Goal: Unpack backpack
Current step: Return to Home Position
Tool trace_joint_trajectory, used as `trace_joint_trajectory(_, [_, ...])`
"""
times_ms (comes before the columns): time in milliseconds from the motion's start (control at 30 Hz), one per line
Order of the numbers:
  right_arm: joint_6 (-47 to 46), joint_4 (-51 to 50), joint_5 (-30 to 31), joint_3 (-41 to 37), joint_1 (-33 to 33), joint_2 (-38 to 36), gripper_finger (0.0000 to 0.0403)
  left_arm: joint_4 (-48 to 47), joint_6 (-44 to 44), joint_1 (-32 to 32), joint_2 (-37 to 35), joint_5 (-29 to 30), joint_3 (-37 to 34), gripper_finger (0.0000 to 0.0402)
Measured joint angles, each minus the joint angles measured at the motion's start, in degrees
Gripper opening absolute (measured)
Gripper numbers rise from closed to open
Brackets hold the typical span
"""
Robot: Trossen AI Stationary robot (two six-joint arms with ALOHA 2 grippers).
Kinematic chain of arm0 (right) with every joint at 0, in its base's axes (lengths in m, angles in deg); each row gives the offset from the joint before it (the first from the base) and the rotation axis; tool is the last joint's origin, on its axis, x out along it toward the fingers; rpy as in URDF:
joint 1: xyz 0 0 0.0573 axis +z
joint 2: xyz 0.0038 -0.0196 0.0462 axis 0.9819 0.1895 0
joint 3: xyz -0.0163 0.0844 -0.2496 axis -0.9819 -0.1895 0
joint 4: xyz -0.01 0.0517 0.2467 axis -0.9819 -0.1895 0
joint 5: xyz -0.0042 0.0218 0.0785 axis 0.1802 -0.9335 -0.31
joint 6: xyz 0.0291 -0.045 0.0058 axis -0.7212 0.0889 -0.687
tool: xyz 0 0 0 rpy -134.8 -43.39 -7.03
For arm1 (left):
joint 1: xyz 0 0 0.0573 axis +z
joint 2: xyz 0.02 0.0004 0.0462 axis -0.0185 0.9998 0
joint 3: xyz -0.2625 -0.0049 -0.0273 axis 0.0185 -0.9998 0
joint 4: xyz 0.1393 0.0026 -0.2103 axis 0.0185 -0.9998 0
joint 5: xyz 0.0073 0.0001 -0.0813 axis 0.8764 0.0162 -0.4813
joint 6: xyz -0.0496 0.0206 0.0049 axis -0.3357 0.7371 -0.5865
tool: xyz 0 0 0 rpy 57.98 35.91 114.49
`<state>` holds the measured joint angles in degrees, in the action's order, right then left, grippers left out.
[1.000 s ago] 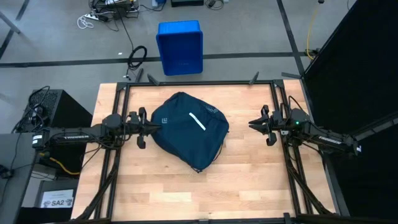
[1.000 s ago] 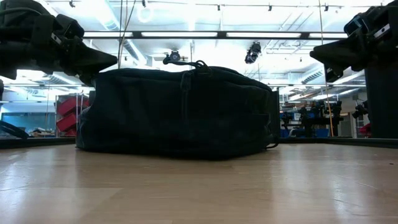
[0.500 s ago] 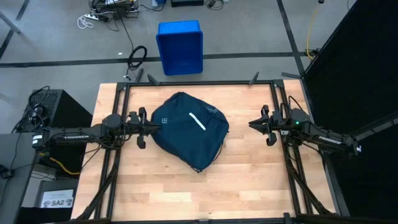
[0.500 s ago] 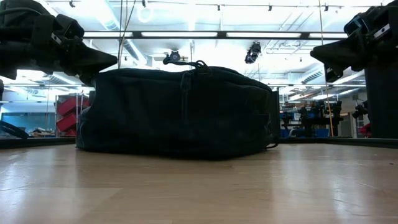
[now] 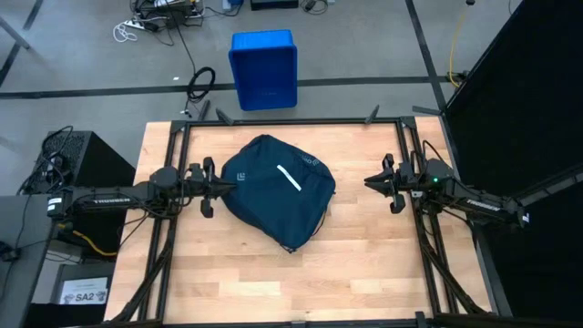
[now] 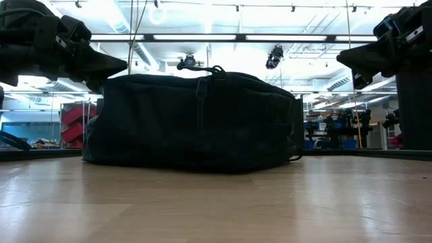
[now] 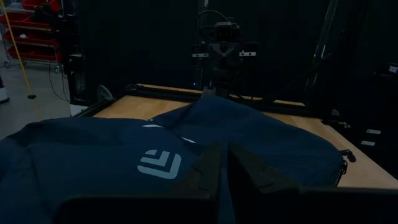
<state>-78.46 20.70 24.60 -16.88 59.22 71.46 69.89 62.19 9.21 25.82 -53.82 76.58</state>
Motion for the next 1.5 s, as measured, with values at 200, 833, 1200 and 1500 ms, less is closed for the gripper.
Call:
trace_joint_trajectory(200, [-0.01, 0.02, 0.00, 0.00, 0.02, 0.00, 0.0044, 0.00, 0.00, -0.01, -0.02, -0.01, 0.00, 0.0000])
trace_joint_trajectory(833, [-0.02, 0.00, 0.00, 0.00, 0.00, 0.00, 0.0031, 0.00, 0.00, -0.01, -0.02, -0.01, 0.00, 0.0000])
trace_joint_trajectory(1200, [0.00, 0.02, 0.00, 0.02, 0.01, 0.00, 0.0027, 0.00, 0.00, 0.01, -0.02, 0.01, 0.00, 0.0000])
trace_joint_trajectory(1500, [-0.01, 0.00, 0.00, 0.00, 0.00, 0.00, 0.0039, 0.00, 0.02, 0.01, 0.00, 0.00, 0.00, 0.0000])
